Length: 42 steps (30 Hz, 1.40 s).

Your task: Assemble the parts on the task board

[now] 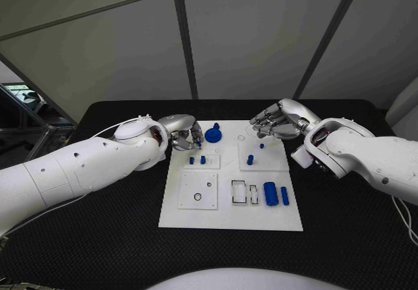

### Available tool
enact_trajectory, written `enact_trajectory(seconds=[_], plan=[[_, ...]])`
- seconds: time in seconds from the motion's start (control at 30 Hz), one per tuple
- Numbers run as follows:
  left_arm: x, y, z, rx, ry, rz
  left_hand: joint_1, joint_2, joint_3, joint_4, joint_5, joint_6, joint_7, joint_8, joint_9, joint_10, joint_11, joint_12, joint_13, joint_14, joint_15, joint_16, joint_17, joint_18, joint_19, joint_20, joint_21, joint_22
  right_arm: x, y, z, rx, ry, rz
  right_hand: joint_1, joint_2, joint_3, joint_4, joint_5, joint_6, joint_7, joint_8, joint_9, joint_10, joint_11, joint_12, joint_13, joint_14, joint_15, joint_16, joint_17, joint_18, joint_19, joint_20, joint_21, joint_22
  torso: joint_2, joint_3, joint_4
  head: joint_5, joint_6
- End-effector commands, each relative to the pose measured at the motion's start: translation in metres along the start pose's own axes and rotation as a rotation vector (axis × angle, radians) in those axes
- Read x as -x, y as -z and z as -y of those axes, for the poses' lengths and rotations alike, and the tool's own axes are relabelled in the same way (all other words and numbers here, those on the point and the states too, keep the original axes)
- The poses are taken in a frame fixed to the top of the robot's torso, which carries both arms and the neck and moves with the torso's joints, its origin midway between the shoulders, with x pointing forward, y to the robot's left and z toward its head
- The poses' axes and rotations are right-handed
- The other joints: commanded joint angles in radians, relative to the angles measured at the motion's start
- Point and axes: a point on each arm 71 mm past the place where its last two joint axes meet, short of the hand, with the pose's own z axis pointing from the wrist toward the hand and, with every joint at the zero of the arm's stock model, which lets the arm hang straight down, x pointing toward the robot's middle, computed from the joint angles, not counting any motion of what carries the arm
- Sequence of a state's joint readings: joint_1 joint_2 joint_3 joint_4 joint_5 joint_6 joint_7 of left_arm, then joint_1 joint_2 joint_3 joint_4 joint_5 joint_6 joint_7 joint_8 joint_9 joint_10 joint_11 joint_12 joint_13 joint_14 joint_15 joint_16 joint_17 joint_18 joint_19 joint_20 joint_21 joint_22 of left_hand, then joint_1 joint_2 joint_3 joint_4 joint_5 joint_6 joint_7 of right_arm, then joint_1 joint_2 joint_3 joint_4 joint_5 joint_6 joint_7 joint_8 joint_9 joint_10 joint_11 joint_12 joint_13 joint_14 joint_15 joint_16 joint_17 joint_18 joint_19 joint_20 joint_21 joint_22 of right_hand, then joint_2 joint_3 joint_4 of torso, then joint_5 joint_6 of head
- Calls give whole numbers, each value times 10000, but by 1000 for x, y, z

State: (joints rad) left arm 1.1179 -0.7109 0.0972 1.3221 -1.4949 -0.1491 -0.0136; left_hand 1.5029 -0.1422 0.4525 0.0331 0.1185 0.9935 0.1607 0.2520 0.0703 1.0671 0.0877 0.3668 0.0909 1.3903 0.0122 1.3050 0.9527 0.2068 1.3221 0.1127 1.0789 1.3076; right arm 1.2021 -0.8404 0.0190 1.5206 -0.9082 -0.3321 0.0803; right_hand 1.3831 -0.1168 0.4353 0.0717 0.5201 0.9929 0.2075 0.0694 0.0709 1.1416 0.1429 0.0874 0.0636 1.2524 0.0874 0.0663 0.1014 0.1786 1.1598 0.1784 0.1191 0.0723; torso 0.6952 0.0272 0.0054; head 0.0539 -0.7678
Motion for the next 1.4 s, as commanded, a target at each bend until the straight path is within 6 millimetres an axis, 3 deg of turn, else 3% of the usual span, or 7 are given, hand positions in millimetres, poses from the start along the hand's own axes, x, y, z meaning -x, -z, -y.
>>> enact_trajectory(seconds=[0.03,1.4], plan=[[-1,-2,1,20,58,-126,-83,-13,29,-31,-60,70,-21,-44,12,75,11,-38,16,15,-6,-9,-9,-985,4,21,-33,361,0,-1,-2,109,14,-38,-77,15,35,-39,8,-21,37,5,-1,-54,12,-32,0,-54,-17,-10,-14,11,-32,8,-64,2,2,-8,9,7,-8],[-7,-5,4,127,68,-600,-184,33,40,-49,-84,219,-77,-56,43,232,-43,-44,75,-4,-37,-15,-56,-983,-7,11,-32,396,-1,-1,-3,119,9,-59,-77,15,35,-39,8,-21,37,5,-1,-54,12,-32,0,-54,-17,-10,-14,11,-32,8,-64,2,-7,-6,9,21,-83]])
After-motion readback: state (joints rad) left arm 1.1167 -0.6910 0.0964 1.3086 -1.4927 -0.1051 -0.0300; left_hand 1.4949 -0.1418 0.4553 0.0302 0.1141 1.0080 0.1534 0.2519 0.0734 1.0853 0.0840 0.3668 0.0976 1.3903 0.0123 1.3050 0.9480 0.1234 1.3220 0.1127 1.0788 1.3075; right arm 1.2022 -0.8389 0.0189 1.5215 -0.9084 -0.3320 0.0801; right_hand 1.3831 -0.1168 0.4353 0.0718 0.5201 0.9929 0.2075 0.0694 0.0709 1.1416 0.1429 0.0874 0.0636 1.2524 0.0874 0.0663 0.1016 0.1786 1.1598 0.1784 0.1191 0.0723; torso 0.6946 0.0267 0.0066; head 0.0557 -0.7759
